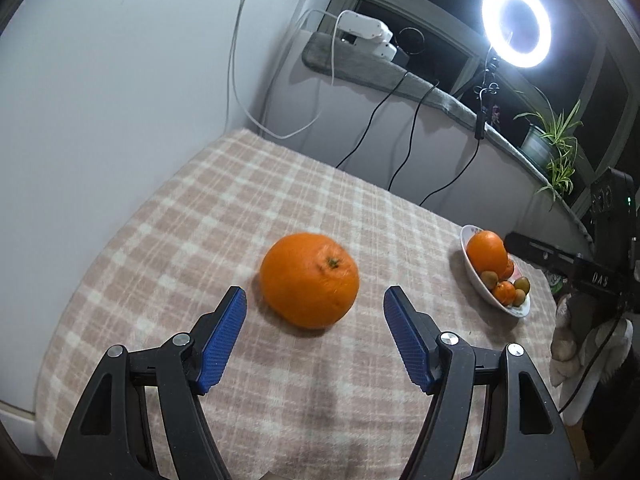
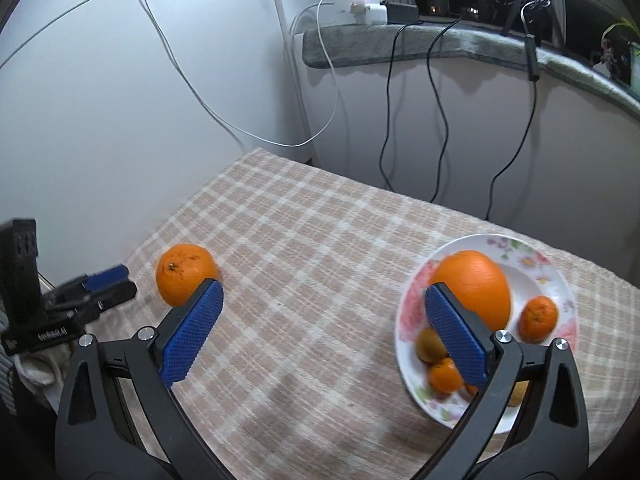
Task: Organize fruits
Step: 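Move both open tools toward the big orange on the cloth, then close the right tool on the big orange and lift it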
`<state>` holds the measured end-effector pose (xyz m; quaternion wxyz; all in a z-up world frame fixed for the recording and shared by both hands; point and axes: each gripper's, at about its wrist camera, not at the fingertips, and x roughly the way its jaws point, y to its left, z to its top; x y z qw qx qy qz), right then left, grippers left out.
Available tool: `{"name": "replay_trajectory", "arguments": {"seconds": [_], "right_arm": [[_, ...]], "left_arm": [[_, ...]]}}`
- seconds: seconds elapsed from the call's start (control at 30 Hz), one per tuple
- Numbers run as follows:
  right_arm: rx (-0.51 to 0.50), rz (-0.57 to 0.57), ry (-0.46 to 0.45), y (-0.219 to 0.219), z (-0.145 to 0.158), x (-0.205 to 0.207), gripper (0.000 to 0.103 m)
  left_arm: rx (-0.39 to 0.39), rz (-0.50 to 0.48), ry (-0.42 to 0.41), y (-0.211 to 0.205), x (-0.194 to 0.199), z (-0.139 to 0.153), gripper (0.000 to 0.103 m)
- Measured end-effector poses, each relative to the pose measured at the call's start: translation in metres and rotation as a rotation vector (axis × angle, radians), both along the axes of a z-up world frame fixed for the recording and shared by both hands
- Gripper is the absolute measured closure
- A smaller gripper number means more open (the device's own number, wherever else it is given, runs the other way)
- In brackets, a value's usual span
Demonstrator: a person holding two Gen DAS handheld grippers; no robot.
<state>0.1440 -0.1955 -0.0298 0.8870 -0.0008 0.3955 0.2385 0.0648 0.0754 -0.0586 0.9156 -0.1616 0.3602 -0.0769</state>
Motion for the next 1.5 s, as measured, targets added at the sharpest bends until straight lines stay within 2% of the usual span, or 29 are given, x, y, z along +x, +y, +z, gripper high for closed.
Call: {"name": "replay_trajectory", "arguments": {"seconds": [0.23, 0.4, 0.73, 1.2, 1.23, 1.3, 1.43, 1.5], "right_arm": [[0.051, 0.056, 0.056, 0.023, -0.008, 0.010, 0.002], [0.079, 0.125, 0.095, 0.048, -0.016, 0.014, 0.002], [0.099, 0.221, 0.178, 0.098, -0.039, 0.022, 0.002], [0.120, 0.291, 0.257, 0.137, -0.063, 0.033, 0.003], [0.122, 0.296, 0.264, 0.139, -0.065, 0.034, 0.004], [0.125, 0.305, 0.279, 0.143, -0.068, 0.035, 0.013], [0.129, 0.317, 0.308, 0.149, -0.075, 0.037, 0.014], [0.130, 0.323, 0.312, 0.151, -0.076, 0.036, 0.022]], "left_arm": [[-0.039, -0.009, 0.047, 0.004, 0.007, -0.016, 0.032], [-0.039, -0.004, 0.066, 0.007, 0.014, -0.025, 0.032], [0.026, -0.025, 0.061, 0.000, 0.021, -0.027, 0.032], [0.036, -0.059, 0.073, -0.006, 0.033, -0.032, 0.032], [0.034, -0.058, 0.073, -0.005, 0.033, -0.033, 0.032], [0.027, -0.059, 0.075, -0.005, 0.035, -0.034, 0.032], [0.019, -0.067, 0.078, -0.006, 0.037, -0.035, 0.032], [0.012, -0.069, 0.079, -0.006, 0.039, -0.035, 0.032]]}}
